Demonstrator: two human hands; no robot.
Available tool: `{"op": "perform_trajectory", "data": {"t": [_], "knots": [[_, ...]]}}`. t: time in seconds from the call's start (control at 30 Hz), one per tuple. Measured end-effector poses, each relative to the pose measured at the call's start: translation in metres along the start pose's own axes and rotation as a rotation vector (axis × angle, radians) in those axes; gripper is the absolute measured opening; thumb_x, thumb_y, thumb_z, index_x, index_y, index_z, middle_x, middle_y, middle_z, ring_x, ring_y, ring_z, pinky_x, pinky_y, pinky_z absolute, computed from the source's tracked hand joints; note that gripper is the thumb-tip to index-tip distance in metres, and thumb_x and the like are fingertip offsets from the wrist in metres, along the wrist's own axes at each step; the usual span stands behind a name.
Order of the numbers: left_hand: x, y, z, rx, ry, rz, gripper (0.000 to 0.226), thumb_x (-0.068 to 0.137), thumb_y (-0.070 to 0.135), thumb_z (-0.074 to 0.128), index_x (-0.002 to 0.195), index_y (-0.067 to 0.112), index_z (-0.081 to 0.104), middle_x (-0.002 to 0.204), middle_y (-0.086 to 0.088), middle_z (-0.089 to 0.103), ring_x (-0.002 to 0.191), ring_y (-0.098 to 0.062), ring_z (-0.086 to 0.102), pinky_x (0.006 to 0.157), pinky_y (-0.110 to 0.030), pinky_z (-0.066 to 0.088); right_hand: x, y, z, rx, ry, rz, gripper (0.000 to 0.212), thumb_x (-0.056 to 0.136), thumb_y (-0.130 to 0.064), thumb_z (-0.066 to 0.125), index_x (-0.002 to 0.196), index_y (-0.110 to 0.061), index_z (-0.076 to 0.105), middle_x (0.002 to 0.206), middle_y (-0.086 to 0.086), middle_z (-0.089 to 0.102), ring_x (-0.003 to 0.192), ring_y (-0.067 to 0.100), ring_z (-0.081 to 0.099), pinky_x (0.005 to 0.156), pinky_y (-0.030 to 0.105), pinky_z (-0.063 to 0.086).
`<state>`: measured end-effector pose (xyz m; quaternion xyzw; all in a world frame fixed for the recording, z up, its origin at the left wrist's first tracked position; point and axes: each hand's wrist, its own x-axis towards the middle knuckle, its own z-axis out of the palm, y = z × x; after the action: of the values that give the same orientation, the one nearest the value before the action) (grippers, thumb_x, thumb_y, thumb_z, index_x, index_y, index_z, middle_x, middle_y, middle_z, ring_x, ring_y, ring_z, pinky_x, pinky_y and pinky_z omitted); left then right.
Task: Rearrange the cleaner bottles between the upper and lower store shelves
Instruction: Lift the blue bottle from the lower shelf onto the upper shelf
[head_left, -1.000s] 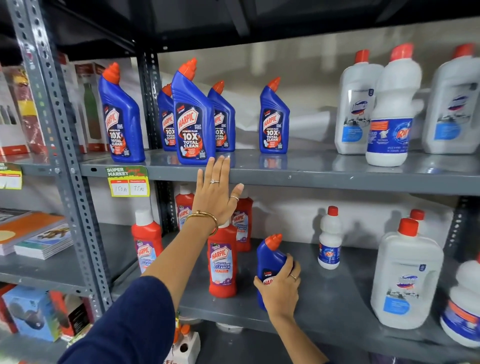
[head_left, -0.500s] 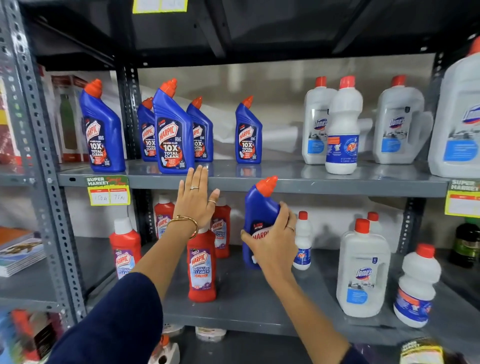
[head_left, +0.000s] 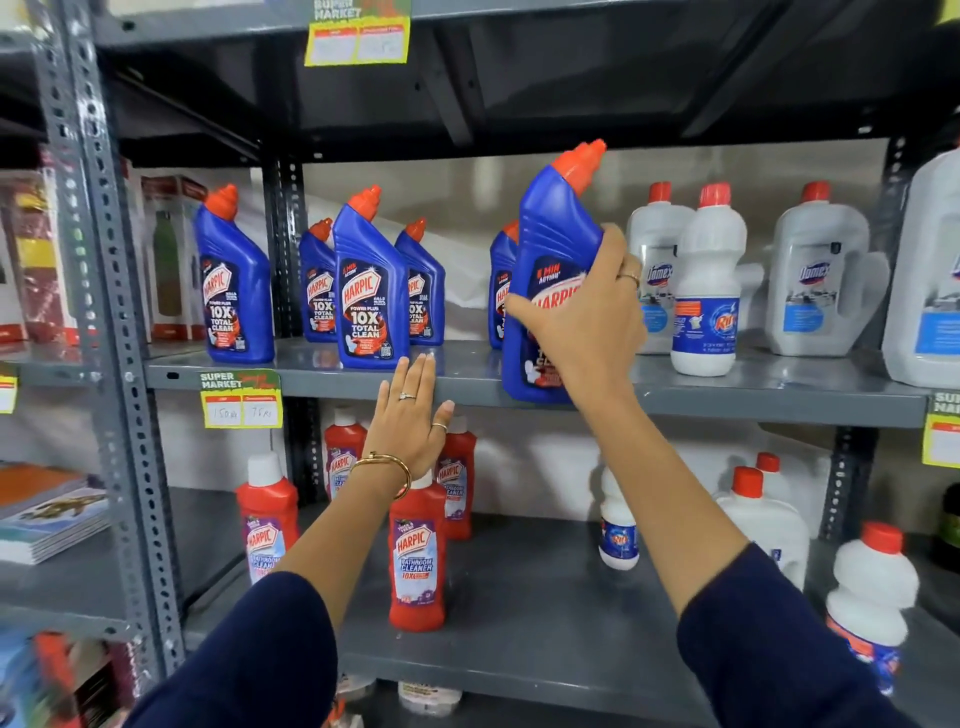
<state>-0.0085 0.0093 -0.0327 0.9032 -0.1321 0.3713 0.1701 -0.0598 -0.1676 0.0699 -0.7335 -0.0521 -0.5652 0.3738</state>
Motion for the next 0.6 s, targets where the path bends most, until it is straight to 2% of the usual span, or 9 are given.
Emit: {"op": "perform_trajectory", "data": {"t": [0.23,0.6], "knots": [[0.000,-0.007,0.001,-0.024,0.007,0.025,0.056,0.095,0.030,0.030,0.142,0.013,0.003,0.155,-0.006,0.008,0.142,-0.021,-0.004,0.113,-0.037,-0.003,0.028,0.002,0.048,-0.071,-0.133,0.012,0.102,0.056,-0.048,0.079,0.134,-0.013,0.024,0.128,0.018,0.044,0.107,0.038,0.051,0.078,0.044,0.047],[0.000,-0.005,0.008,-0.042,0.072,0.028,0.057,0.095,0.029,0.033,0.142,0.014,0.005,0.155,-0.004,0.009,0.142,-0.020,-0.004,0.113,-0.035,-0.006,0.046,0.023,0.098,-0.134,-0.226,0.075,0.105,0.057,-0.048,0.080,0.136,-0.011,0.021,0.131,0.022,0.042,0.105,0.041,0.051,0.079,0.043,0.047]]}}
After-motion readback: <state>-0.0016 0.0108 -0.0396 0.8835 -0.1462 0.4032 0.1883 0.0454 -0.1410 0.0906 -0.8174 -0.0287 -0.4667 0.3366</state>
